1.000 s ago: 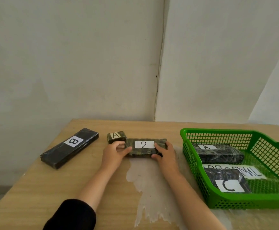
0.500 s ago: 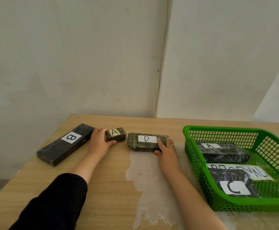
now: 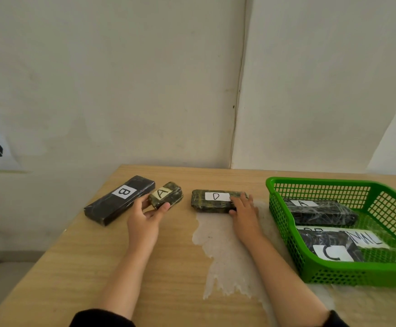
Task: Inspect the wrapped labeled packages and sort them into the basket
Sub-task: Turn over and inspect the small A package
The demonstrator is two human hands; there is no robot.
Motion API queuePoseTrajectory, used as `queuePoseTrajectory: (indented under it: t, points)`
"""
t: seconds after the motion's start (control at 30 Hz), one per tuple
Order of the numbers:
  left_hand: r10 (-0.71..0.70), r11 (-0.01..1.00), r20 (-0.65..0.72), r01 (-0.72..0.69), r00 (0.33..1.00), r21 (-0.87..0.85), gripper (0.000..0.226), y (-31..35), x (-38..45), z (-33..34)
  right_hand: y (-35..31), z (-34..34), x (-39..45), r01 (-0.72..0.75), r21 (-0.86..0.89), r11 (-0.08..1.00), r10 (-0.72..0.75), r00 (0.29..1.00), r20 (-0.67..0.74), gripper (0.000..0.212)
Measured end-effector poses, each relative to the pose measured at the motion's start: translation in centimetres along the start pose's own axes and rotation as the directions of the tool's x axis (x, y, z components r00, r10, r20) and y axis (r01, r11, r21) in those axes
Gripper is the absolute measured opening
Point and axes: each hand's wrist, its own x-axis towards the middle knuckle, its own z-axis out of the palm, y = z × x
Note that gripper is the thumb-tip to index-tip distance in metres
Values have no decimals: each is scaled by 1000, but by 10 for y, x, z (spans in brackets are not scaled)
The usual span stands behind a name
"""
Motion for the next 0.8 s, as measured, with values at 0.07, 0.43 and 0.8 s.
queuePoseTrajectory:
  t: [0.07,0.43,0.8]
  points:
    - [0,998,18,2,1000,-60,48,6,-14,-2,-8,-2,-11,44,40,998,-42,997,-62,41]
    - [112,969,550,31,828,-244,69,43,-77,-9,-45,-61,-123,-34,947,319,-78,995,62,43]
    - [20,894,503,210,864,-396,52,39,-93,7,-43,-61,-127,-12,949,314,-76,996,37,20]
